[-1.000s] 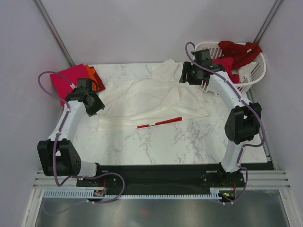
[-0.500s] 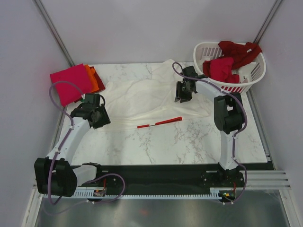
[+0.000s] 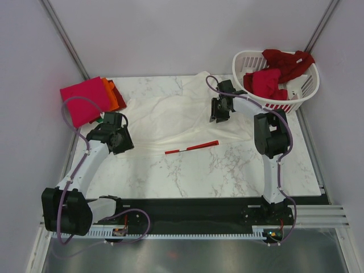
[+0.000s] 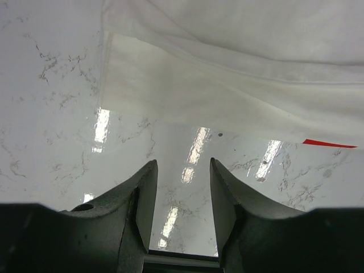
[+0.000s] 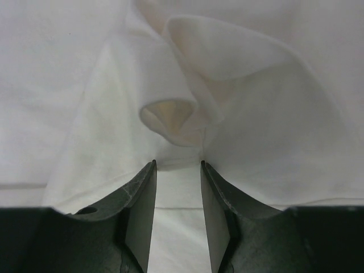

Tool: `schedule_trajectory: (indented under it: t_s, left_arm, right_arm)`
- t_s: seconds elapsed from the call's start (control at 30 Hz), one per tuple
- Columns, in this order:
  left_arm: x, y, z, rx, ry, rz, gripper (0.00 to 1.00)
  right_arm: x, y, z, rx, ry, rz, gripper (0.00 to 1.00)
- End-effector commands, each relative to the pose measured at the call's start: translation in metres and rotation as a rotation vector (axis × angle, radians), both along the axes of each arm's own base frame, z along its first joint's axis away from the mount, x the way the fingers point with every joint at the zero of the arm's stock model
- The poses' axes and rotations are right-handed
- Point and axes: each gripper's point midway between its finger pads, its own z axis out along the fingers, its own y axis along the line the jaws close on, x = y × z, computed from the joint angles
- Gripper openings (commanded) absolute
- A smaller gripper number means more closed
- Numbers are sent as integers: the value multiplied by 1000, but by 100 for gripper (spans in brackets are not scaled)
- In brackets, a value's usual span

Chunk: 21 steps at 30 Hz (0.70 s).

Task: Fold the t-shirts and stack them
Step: Fold the tshirt

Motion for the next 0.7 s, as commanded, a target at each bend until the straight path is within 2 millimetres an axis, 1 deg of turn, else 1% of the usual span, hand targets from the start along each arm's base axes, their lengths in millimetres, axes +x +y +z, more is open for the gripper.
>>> schedule_trajectory:
  t_s: [0.0, 0.17, 0.27, 0.37, 0.4, 0.47, 0.5, 0.57, 0.6, 0.67]
  left_arm:
    - [9, 3, 7, 40, -44, -28, 49]
    - [9, 1, 7, 45, -44, -36, 49]
    - [9, 1, 6, 50, -41, -38, 48]
    - [9, 1, 7, 53, -43, -39, 48]
    - [9, 1, 6, 54, -40, -39, 48]
    - [9, 0, 7, 54, -42, -40, 48]
    - [9, 0, 6, 54, -39, -40, 48]
    - [9, 1, 6, 55, -40, -40, 48]
    - [9, 0, 7, 55, -40, -42, 48]
    - [10, 1, 7, 56, -42, -41, 48]
  right_arm:
    - [20, -3, 9, -25, -68, -18, 45]
    - [26, -3, 8, -34, -76, -23, 46]
    - [28, -1, 10, -20, -80, -21, 44]
    - [27, 3, 12, -2, -79, -13, 35]
    - [27, 4, 13, 2, -77, -11, 30]
    - [25, 5, 14, 11, -76, -5, 23]
    - [25, 6, 15, 15, -76, -5, 17]
    - [25, 7, 20, 23, -82, 0, 10]
    - [25, 7, 20, 25, -81, -3, 6]
    - [25, 11, 22, 41, -84, 6, 0]
